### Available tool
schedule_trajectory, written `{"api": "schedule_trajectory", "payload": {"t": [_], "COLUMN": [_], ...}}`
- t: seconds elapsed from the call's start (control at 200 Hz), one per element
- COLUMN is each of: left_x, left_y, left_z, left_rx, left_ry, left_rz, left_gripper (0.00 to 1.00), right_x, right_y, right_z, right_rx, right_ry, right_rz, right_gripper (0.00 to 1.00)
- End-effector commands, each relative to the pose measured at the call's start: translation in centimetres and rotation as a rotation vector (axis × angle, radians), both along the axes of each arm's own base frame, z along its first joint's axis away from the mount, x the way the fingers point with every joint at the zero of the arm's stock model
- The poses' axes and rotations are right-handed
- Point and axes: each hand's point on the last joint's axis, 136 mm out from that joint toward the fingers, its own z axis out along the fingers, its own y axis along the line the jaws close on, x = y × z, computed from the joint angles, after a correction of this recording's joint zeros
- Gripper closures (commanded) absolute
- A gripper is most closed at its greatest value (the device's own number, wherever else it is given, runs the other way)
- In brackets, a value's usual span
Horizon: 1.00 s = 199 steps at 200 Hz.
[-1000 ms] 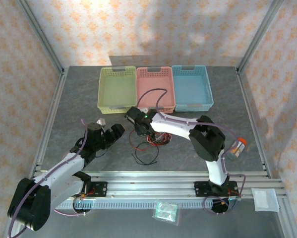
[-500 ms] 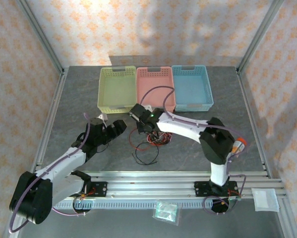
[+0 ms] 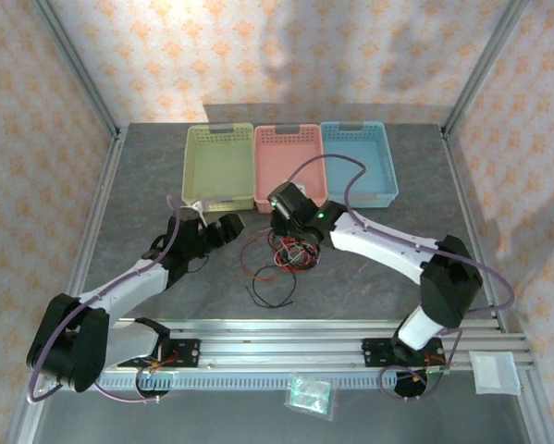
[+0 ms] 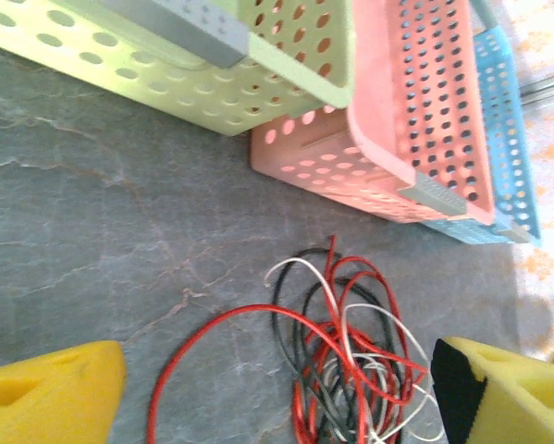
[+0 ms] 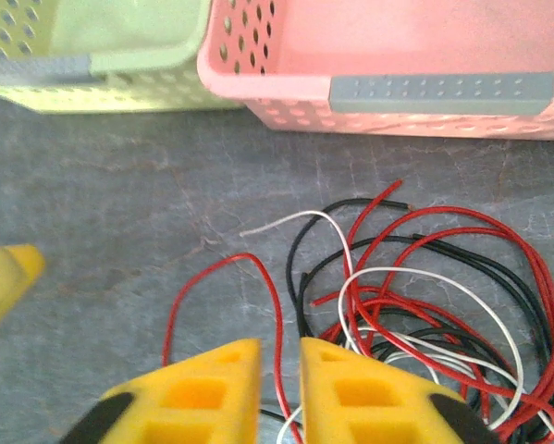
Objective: Untangle the cables
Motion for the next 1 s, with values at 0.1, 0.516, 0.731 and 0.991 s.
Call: {"api": "schedule_trajectory", "payload": {"t": [0.1, 0.516, 0.731, 0.991], "left_x": [-1.3, -3.5, -3.9, -3.7], "left_y": [-0.1, 1.2, 1.2, 1.1], "left_z": [1.6, 1.1, 0.4, 0.6], "left_rx": [-0.124, -0.133, -0.122, -0.124], "left_ry": [-0.071, -0.071, -0.055, -0.061], "left_rz": [0.022, 0.059, 0.047, 0.047], "left_gripper": [0.13, 0.13, 0.13, 0.13], "right_x": [-1.5, -1.7, -2.3, -2.0], "right_y": [0.8, 1.2, 1.5, 1.9], "right_z": [-3.7, -6.9, -8.1, -6.3], "right_rx": [-0.179, -0.358, -0.376, -0.343], "right_ry": [0.074, 0.093, 0.131, 0.087], "right_rz": [0.118, 0.17, 0.188, 0.177], "right_gripper": [0.62, 0.57, 0.62, 0.91]}}
